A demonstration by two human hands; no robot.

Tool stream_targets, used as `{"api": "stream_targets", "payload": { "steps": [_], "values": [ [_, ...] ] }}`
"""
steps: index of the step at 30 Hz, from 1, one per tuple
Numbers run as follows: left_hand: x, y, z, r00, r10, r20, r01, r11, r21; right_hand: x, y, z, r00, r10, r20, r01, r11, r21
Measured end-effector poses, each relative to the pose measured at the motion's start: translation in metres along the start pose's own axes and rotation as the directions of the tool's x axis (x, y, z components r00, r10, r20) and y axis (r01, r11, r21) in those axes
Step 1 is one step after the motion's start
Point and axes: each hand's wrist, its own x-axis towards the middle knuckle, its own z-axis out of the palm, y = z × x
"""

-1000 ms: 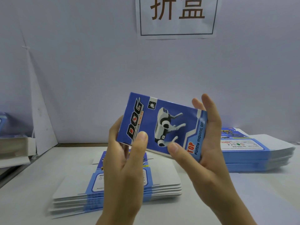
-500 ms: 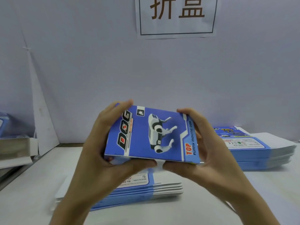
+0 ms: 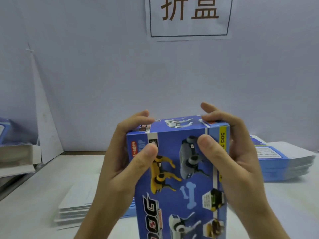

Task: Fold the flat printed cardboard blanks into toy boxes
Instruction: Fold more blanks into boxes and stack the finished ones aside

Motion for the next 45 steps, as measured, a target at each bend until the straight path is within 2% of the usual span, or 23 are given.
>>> {"api": "stream_targets", "payload": {
  "steps": [6,8,11,13,15,17,20,22,24,27,29,30,32,33,34,35,37,38,40,42,43,45],
  "values": [
    [0.002,-0.003,0.003,1.0,-0.014,-0.022,0.013,1.0,-0.028,0.003,0.004,-0.009,0.998,0.062,0.012,-0.063,0.994,0.087],
    [0.003,-0.004,0.004,0.999,-0.005,-0.037,0.003,0.999,-0.041,0.004,0.006,-0.009,0.998,0.056,0.005,-0.056,0.998,0.038],
    [0.006,-0.009,0.002,0.987,-0.031,-0.157,0.026,0.999,-0.034,0.005,0.01,-0.009,0.995,0.09,0.04,-0.085,0.991,-0.103],
    [0.008,-0.016,0.0,0.95,-0.114,-0.291,0.098,0.993,-0.071,0.007,0.012,-0.016,0.978,0.187,0.097,-0.169,0.97,-0.174],
    [0.01,-0.025,-0.005,0.883,-0.18,-0.432,0.149,0.983,-0.105,0.009,0.013,-0.031,0.899,0.405,0.168,-0.358,0.899,-0.253],
    [0.013,-0.033,-0.012,0.806,-0.205,-0.555,0.161,0.979,-0.127,0.008,0.015,-0.048,0.757,0.611,0.23,-0.499,0.768,-0.401],
    [0.015,-0.042,-0.02,0.708,-0.251,-0.66,0.16,0.967,-0.196,0.007,0.021,-0.063,0.606,0.764,0.22,-0.551,0.603,-0.577],
    [0.015,-0.046,-0.02,0.694,-0.255,-0.673,0.179,0.967,-0.182,0.006,0.029,-0.068,0.569,0.801,0.187,-0.568,0.547,-0.615],
    [0.015,-0.049,-0.019,0.699,-0.252,-0.669,0.19,0.968,-0.167,0.006,0.035,-0.075,0.574,0.811,0.117,-0.569,0.497,-0.655],
    [0.015,-0.054,-0.022,0.669,-0.306,-0.677,0.259,0.95,-0.173,0.007,0.036,-0.087,0.588,0.808,0.023,-0.583,0.443,-0.68],
    [0.016,-0.057,-0.024,0.663,-0.316,-0.678,0.354,0.931,-0.088,0.009,0.032,-0.09,0.654,0.757,0.005,-0.607,0.528,-0.594],
    [0.016,-0.059,-0.025,0.686,-0.302,-0.663,0.427,0.904,0.03,0.011,0.03,-0.09,0.715,0.698,-0.03,-0.602,0.594,-0.534],
    [0.013,-0.059,-0.025,0.773,-0.211,-0.599,0.522,0.748,0.409,0.015,0.026,-0.085,0.832,0.531,-0.163,-0.547,0.732,-0.407],
    [0.011,-0.056,-0.021,0.831,-0.146,-0.536,0.483,0.667,0.567,0.016,0.025,-0.081,0.865,0.447,-0.229,-0.502,0.792,-0.349],
    [0.008,-0.054,-0.016,0.885,-0.104,-0.454,0.411,0.634,0.655,0.017,0.023,-0.074,0.887,0.368,-0.278,-0.447,0.833,-0.325],
    [0.006,-0.051,-0.009,0.921,-0.097,-0.376,0.344,0.656,0.672,0.017,0.022,-0.066,0.911,0.281,-0.303,-0.379,0.858,-0.346],
    [0.002,-0.04,0.007,0.949,-0.167,-0.266,0.297,0.754,0.586,0.015,0.02,-0.048,0.943,0.118,-0.311,-0.248,0.872,-0.422],
    [0.0,-0.035,0.014,0.955,-0.206,-0.214,0.293,0.772,0.564,0.014,0.018,-0.039,0.952,0.049,-0.301,-0.187,0.873,-0.451],
    [-0.007,-0.034,0.024,0.968,-0.208,-0.143,0.249,0.693,0.677,0.009,0.017,-0.023,0.966,-0.088,-0.244,-0.057,0.845,-0.532],
    [-0.01,-0.034,0.027,0.976,-0.169,-0.138,0.207,0.523,0.826,0.006,0.015,-0.013,0.964,-0.225,-0.138,0.089,0.769,-0.632],
    [-0.009,-0.035,0.025,0.98,-0.124,-0.153,0.195,0.481,0.855,0.006,0.013,-0.01,0.954,-0.288,-0.086,0.155,0.715,-0.681],
    [-0.005,-0.034,0.016,0.986,-0.018,-0.168,0.157,0.467,0.87,0.005,0.011,-0.009,0.938,-0.346,0.002,0.23,0.621,-0.749]
  ]
}}
